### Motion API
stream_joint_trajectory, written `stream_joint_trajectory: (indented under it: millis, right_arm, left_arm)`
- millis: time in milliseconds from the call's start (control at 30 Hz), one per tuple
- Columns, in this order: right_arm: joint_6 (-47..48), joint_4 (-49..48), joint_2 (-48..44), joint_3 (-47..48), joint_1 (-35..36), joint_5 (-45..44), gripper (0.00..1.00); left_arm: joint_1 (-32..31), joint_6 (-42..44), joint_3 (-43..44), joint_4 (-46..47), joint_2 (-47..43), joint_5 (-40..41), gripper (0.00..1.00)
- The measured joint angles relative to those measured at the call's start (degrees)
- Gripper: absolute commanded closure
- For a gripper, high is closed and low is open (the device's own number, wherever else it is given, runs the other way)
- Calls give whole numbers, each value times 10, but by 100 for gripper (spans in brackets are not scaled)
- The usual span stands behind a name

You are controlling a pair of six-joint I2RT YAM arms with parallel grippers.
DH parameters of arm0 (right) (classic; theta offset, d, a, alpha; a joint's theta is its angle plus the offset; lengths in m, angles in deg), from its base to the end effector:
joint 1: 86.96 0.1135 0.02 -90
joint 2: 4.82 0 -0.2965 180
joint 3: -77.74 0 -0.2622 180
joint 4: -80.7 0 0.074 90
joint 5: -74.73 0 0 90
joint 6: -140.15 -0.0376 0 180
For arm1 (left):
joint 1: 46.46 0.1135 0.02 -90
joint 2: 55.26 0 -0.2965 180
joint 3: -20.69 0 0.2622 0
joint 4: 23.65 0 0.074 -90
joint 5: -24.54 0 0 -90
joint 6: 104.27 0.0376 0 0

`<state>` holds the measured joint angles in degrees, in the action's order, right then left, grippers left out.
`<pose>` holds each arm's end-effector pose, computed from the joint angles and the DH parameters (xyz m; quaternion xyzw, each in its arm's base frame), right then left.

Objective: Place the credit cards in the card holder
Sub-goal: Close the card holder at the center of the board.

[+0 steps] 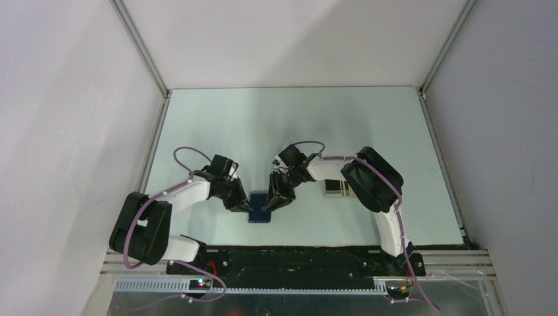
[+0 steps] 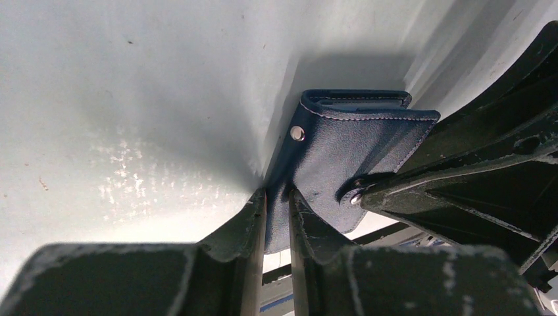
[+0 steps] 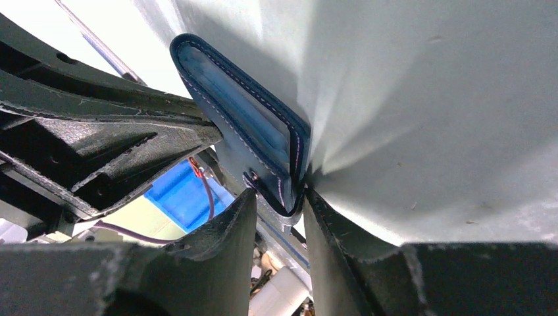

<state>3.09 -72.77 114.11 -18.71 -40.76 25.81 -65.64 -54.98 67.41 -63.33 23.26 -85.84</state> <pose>0.2766 0.3241 0.1309 0.0783 -0.9090 -0.3989 0.0914 0.2021 -0.0842 0.1623 -0.1535 0.9596 -0.2304 0.0501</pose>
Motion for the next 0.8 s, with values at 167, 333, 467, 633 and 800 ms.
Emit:
stream_joint_trajectory:
  millis: [167, 333, 467, 633, 800]
  right_arm:
    - [16, 46, 3, 28, 10, -28, 66]
    - [31, 104, 12, 64, 22, -62, 69]
    - [38, 137, 20, 87, 28, -78, 73]
    - [43, 172, 34, 115, 29, -83, 85]
    - [50, 181, 43, 129, 32, -78, 81]
  left_arm:
    - [0, 0, 0, 0, 0, 0, 79]
    - [0, 0, 0, 0, 0, -3, 79]
    - [0, 0, 0, 0, -1, -4, 79]
    - [0, 1, 0, -2, -6, -3, 75]
    - [-4, 4, 0, -9, -40, 5, 59]
